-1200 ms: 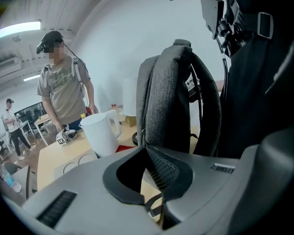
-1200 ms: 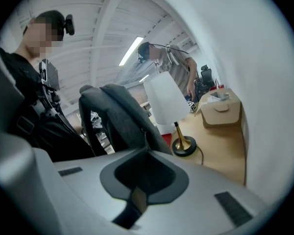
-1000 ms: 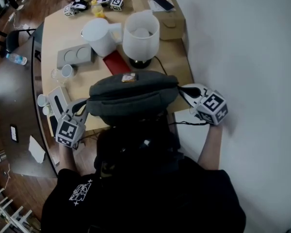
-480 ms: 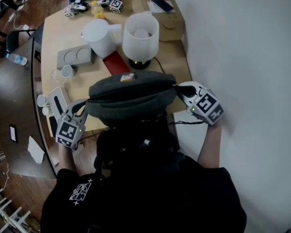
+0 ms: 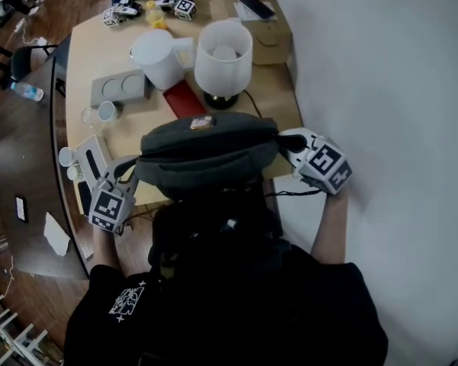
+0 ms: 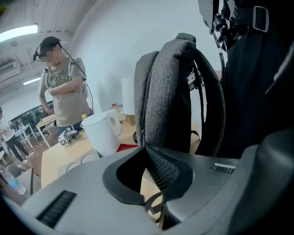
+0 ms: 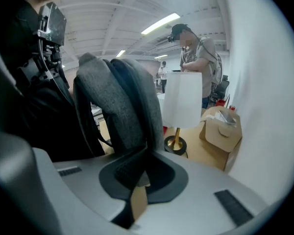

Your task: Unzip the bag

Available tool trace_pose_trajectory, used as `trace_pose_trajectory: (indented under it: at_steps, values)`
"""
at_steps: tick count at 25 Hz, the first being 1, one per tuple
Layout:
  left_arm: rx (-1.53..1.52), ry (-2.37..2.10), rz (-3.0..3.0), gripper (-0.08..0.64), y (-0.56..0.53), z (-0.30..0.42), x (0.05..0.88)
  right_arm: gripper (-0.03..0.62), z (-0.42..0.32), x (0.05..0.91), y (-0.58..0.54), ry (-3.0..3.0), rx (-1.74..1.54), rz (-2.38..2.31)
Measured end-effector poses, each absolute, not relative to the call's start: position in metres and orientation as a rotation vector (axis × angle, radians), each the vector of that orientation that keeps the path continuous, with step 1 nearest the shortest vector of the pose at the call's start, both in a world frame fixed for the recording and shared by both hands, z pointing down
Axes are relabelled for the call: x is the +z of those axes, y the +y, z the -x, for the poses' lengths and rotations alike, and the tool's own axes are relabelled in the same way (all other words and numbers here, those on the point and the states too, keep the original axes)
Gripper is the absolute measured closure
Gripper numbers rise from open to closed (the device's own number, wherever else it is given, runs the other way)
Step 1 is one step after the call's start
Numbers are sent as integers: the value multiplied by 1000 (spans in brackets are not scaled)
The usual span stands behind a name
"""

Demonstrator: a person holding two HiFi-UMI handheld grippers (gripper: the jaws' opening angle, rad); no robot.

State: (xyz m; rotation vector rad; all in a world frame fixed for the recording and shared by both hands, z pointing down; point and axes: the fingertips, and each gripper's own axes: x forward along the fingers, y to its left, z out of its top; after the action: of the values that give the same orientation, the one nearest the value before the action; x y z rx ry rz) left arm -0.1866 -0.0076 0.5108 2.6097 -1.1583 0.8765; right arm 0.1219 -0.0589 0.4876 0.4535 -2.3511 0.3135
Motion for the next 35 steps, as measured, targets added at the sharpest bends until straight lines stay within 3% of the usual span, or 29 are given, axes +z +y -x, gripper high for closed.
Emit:
trace_pose_trajectory:
  at_steps: [25, 35]
  values:
    - [942, -1108, -2490, 558, -3, 186, 590, 575, -121, 605, -53, -2293, 637, -397]
    - [934, -1247, -2498, 558, -1, 194, 584, 566, -122, 594, -46, -2278, 385, -483]
